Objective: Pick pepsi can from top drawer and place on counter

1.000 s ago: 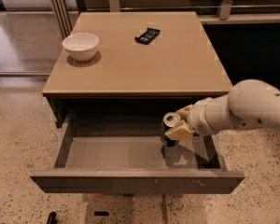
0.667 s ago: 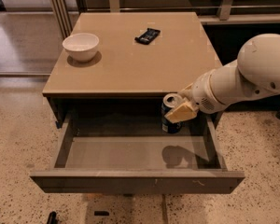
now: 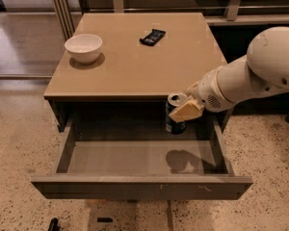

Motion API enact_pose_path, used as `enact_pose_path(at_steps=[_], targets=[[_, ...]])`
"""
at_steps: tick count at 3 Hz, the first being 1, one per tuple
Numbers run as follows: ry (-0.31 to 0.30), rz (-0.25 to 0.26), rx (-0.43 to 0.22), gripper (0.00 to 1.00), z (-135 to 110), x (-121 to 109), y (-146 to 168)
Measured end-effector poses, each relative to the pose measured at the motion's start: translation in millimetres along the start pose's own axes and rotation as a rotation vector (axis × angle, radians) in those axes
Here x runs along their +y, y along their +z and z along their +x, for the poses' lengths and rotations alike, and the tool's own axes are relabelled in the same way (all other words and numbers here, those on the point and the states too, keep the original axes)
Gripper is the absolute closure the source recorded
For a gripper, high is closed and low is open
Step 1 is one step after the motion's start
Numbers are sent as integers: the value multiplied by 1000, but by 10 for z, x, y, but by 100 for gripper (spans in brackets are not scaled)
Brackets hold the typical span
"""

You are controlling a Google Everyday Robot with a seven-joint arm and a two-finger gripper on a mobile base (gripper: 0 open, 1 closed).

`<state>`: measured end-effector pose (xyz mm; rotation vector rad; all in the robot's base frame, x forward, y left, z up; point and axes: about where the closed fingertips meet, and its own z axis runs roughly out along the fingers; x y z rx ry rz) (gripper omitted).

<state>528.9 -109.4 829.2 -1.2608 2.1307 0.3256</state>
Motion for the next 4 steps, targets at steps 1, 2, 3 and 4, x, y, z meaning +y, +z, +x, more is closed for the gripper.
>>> enact_pose_path(at_steps=[1, 2, 3, 4], targets=[[40, 17, -13, 100, -459, -140, -483], [40, 17, -13, 100, -460, -141, -483], [49, 49, -19, 100, -575, -317, -490], [54, 89, -29, 100, -715, -596, -460]])
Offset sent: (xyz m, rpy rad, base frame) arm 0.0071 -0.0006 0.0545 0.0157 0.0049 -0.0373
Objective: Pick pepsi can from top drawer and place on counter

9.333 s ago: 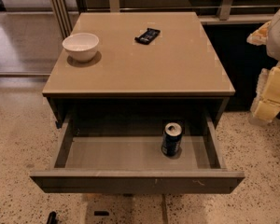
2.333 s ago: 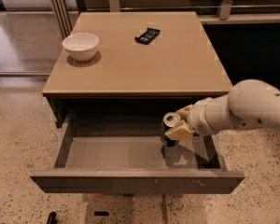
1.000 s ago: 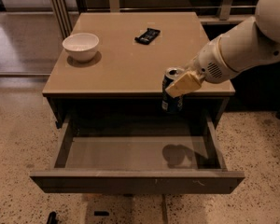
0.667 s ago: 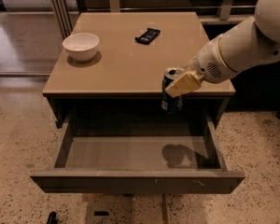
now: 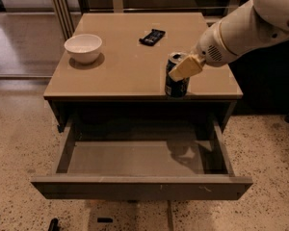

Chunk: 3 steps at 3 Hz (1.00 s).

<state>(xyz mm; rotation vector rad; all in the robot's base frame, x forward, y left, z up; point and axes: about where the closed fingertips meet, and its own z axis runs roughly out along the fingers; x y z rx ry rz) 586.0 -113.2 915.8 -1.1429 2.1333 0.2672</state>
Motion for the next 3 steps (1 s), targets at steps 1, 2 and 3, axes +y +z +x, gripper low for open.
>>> enact_pose_path(at_steps=[1, 2, 3], targets=[[7, 27, -18, 100, -142, -259, 138], [22, 37, -27, 100, -199, -432, 295], [49, 29, -25, 100, -190, -546, 464]])
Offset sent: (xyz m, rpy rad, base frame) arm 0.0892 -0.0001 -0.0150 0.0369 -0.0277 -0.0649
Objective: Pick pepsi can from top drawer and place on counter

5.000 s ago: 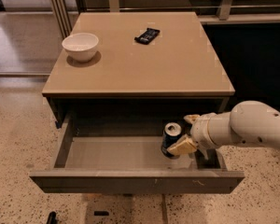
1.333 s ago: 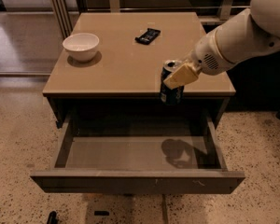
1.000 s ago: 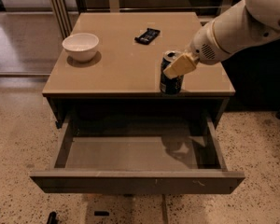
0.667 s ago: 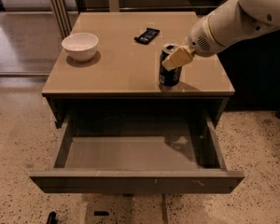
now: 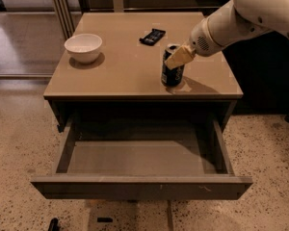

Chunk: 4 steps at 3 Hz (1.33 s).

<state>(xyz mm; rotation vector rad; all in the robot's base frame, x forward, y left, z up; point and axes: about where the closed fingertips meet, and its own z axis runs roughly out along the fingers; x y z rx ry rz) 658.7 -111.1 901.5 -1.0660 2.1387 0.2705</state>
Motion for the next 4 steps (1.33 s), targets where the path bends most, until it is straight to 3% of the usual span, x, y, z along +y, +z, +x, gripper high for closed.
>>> enact_pose_path(at_steps=[1, 2, 4], targets=[[6, -2, 1, 89, 3, -23, 39], [6, -2, 1, 65, 3, -23, 40], [6, -2, 1, 3, 3, -22, 40]])
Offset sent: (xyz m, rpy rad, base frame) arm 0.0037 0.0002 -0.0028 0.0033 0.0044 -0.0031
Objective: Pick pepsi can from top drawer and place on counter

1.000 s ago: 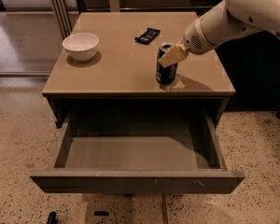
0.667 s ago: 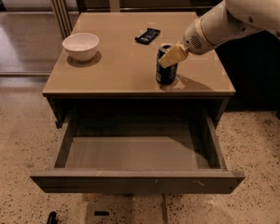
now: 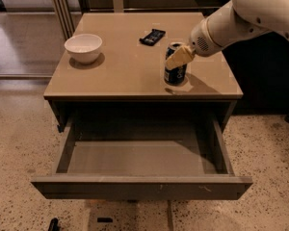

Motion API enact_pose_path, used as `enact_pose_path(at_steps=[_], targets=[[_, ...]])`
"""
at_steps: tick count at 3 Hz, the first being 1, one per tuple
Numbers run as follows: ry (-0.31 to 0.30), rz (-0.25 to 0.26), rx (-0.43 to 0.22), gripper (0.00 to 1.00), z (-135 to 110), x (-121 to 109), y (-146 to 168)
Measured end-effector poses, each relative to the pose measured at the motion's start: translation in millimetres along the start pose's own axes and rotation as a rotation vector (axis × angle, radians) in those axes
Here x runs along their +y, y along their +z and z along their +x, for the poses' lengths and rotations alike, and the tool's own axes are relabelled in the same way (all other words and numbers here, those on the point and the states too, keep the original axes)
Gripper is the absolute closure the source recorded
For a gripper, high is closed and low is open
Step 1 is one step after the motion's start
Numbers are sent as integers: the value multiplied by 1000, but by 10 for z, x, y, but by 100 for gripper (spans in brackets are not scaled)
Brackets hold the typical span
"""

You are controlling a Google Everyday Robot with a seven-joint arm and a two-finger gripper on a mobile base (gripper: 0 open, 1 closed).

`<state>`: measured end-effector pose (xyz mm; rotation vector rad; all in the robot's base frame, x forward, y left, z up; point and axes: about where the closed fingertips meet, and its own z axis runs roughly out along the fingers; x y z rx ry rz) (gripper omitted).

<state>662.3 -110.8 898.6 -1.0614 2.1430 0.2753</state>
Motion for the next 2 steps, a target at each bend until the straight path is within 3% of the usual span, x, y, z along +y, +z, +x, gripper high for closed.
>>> enact_pose_path(at_steps=[2], targets=[[0, 0, 0, 0, 0, 0, 0]])
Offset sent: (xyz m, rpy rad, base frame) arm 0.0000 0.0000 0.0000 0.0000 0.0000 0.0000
